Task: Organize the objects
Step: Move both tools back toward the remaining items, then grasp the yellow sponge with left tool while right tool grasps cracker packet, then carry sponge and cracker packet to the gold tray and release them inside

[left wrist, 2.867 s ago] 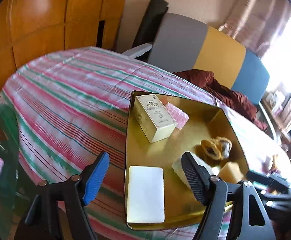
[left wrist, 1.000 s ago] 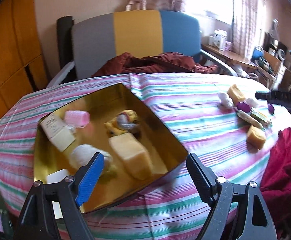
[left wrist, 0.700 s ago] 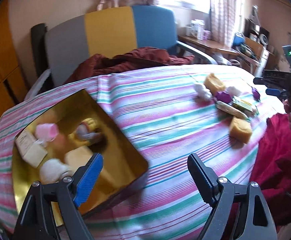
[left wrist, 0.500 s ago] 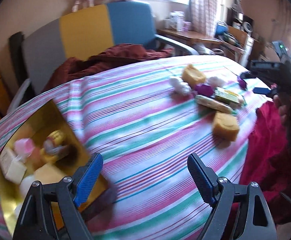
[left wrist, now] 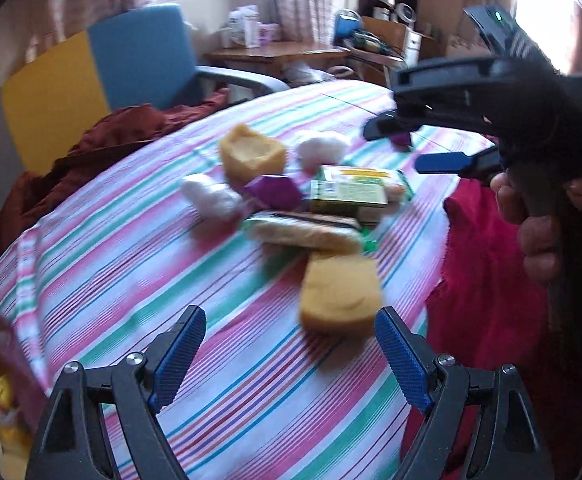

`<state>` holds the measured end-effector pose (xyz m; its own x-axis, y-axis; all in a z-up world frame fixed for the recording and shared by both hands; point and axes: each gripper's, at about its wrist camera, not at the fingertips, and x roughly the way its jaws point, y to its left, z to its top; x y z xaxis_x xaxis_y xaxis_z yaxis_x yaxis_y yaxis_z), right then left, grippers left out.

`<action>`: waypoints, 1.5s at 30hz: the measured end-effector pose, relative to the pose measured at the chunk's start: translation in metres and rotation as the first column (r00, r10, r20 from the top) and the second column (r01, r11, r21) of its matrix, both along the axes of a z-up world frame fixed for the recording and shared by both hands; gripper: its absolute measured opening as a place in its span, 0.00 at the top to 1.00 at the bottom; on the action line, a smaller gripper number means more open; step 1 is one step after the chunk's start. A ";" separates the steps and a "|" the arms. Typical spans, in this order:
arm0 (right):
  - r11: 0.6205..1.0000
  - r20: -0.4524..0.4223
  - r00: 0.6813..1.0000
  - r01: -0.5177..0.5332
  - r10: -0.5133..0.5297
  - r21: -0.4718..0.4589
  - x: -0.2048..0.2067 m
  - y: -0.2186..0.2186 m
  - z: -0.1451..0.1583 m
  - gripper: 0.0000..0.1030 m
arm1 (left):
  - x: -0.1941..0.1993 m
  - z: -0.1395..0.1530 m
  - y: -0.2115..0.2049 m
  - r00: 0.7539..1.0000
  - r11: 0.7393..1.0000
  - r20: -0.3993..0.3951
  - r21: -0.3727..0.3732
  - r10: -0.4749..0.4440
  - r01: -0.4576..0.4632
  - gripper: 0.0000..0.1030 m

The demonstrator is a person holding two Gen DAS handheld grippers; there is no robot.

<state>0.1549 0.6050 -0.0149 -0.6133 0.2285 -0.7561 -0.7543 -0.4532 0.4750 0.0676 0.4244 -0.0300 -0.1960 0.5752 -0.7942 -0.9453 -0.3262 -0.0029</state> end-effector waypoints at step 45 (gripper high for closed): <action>0.799 0.454 0.723 -0.600 0.520 0.039 -0.125 -0.080 -0.061 0.42 | -0.040 -0.047 -0.100 0.969 0.982 0.182 0.054 0.169 -0.181 0.43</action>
<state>0.0298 0.5253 -0.0756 -0.3211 0.0906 -0.9427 -0.4366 -0.8975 0.0625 0.0273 0.3242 -0.0766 -0.1598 0.5996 -0.7842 -0.8562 -0.4796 -0.1922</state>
